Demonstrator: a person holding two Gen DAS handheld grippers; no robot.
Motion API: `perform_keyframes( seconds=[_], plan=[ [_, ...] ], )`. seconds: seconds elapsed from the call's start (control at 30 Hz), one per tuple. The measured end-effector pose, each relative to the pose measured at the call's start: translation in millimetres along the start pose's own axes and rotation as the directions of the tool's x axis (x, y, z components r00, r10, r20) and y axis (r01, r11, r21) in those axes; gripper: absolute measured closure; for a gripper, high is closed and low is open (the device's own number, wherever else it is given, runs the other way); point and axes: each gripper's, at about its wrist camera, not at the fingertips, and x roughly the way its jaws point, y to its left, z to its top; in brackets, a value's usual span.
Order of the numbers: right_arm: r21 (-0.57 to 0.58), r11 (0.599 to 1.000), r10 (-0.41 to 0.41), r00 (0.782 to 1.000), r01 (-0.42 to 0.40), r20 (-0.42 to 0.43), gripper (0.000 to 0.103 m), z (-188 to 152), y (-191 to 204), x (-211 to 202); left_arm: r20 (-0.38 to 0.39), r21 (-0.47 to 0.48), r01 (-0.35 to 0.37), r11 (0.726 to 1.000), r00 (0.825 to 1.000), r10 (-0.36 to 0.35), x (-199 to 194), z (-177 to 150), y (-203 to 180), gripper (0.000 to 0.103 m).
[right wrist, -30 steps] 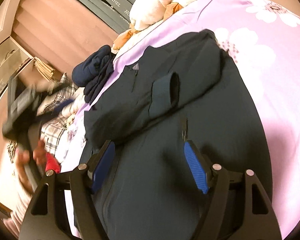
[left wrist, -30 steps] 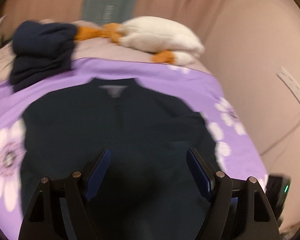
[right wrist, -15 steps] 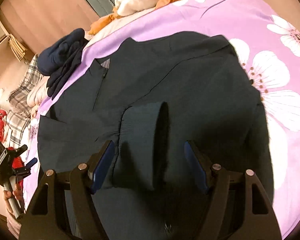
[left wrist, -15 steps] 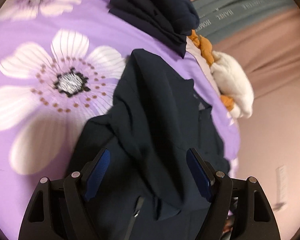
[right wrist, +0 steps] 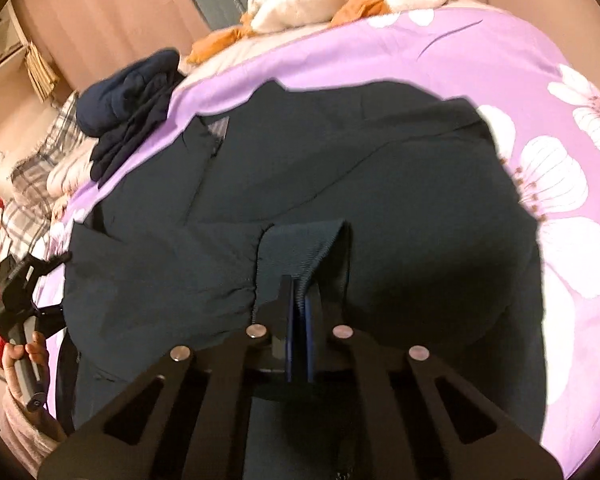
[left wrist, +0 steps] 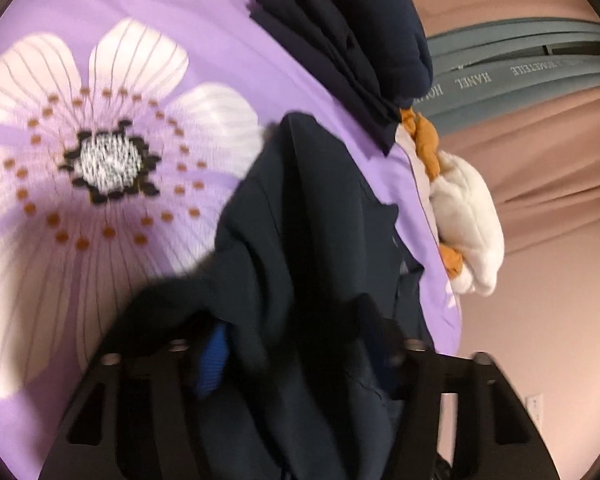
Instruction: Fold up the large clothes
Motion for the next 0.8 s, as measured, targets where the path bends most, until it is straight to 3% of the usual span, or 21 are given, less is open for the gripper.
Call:
perform_keyframes(
  seconds=[0.1,0.17,0.3,0.4,0.57,0.7,0.8],
  plan=[
    [0.091,0.996,-0.013,0.997,0.006,0.080,0.099,-2.1,-13.8,-21.0,0.031,-0.018,0.027,0.999,0.999,-0.026,-2.8,0.5,6.0,0.055],
    [0.142,0.989,-0.063,0.992,0.047,0.108,0.099,-10.7,-30.2,-31.9,0.020,-0.006,0.016,1.000,1.000,-0.016,1.3,-0.7,7.3,0.057],
    [0.120,0.992,-0.053,0.998,0.049,0.032,0.096,-23.9,-38.4,-18.5,0.020,-0.016,-0.005,1.000,1.000,0.006,1.5,-0.5,14.1,0.062],
    [0.149,0.989,-0.012,1.000,0.008,0.022,0.094,-23.1,-43.1,-17.8,0.021,-0.005,-0.024,1.000,0.999,0.024,-5.2,2.1,19.3,0.066],
    [0.172,0.984,-0.050,0.998,0.041,0.049,0.078,-20.3,-46.8,-26.7,0.009,0.028,-0.080,0.996,0.997,0.080,-11.7,1.5,22.0,0.068],
    [0.182,0.981,-0.090,0.992,0.071,0.094,0.073,-19.0,-47.6,-38.0,0.011,0.155,-0.150,0.976,0.989,0.150,-28.8,-6.8,12.2,0.068],
    [0.179,0.982,-0.085,0.990,0.065,0.111,0.058,-18.3,-46.2,-45.7,0.009,0.202,-0.158,0.967,0.987,0.159,-41.5,-14.0,8.3,0.068]
  ],
)
